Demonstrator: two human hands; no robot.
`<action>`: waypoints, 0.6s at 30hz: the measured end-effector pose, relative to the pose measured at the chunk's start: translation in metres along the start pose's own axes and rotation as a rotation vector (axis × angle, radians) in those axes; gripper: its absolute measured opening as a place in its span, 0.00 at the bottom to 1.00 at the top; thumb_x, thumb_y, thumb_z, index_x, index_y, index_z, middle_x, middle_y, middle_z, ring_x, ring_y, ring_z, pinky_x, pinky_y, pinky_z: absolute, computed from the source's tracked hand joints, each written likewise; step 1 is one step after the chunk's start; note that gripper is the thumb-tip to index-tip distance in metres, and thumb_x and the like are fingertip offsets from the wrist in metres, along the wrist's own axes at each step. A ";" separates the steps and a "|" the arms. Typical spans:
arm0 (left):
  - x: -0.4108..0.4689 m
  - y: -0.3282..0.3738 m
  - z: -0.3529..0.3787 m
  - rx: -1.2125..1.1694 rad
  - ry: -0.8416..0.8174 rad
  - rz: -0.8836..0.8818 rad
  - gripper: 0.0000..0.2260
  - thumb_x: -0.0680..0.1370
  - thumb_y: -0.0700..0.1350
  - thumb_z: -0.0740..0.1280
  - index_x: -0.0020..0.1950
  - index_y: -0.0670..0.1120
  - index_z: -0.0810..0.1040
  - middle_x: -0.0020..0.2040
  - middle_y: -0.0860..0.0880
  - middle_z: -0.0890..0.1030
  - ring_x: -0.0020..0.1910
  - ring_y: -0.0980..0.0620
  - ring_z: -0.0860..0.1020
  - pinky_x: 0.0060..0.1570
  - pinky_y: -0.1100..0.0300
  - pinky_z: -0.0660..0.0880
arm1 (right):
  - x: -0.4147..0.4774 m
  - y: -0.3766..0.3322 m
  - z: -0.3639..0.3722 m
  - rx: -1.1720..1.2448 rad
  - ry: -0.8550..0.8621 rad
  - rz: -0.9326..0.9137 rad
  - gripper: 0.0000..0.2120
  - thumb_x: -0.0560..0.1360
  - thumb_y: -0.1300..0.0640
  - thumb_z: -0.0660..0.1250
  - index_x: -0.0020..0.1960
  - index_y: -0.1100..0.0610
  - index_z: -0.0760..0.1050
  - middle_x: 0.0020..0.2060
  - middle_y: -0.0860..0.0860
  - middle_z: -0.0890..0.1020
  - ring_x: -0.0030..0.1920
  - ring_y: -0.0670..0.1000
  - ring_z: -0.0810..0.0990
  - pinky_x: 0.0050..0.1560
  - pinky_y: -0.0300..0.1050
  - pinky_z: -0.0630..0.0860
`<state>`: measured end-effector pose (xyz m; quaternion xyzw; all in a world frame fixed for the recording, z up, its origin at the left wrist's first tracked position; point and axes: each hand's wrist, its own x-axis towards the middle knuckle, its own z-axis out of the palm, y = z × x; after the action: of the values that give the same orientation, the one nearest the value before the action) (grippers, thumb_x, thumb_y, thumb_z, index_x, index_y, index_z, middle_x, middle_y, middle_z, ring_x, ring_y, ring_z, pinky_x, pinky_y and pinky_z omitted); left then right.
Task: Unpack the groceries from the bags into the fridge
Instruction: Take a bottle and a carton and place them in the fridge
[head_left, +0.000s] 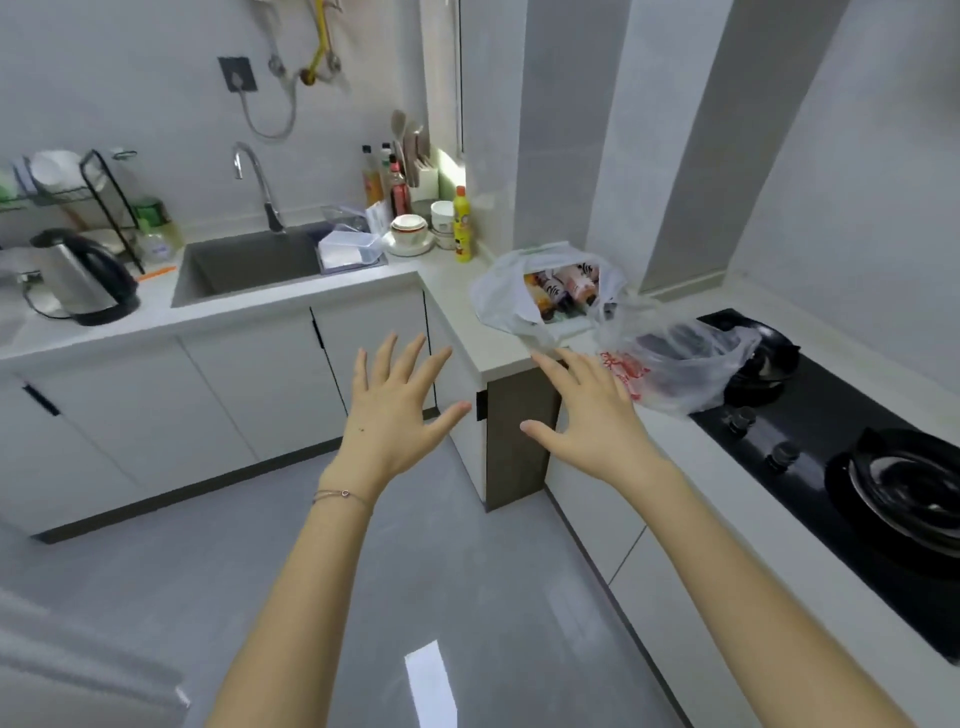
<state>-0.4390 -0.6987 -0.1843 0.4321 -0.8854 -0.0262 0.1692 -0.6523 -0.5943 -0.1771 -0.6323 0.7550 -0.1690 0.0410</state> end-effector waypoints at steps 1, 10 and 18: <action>0.018 -0.001 0.006 0.002 -0.008 0.024 0.37 0.72 0.72 0.42 0.78 0.59 0.54 0.80 0.50 0.54 0.79 0.47 0.43 0.75 0.43 0.37 | 0.009 0.008 0.001 0.002 0.011 0.032 0.37 0.75 0.38 0.62 0.78 0.43 0.49 0.78 0.50 0.53 0.77 0.54 0.48 0.75 0.55 0.48; 0.148 0.011 0.067 -0.032 -0.054 0.176 0.35 0.74 0.72 0.44 0.78 0.58 0.56 0.80 0.51 0.52 0.79 0.46 0.44 0.74 0.44 0.36 | 0.081 0.089 0.007 0.012 0.049 0.236 0.37 0.75 0.37 0.62 0.78 0.43 0.51 0.77 0.50 0.55 0.77 0.54 0.51 0.75 0.56 0.51; 0.266 0.029 0.120 -0.034 -0.084 0.194 0.36 0.72 0.72 0.42 0.78 0.59 0.55 0.80 0.52 0.51 0.79 0.48 0.42 0.74 0.44 0.35 | 0.180 0.172 0.010 0.025 0.041 0.248 0.35 0.76 0.40 0.62 0.78 0.44 0.50 0.77 0.50 0.56 0.76 0.53 0.52 0.74 0.54 0.50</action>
<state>-0.6509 -0.8983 -0.2181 0.3399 -0.9289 -0.0427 0.1409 -0.8466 -0.7464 -0.2116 -0.5300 0.8258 -0.1849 0.0541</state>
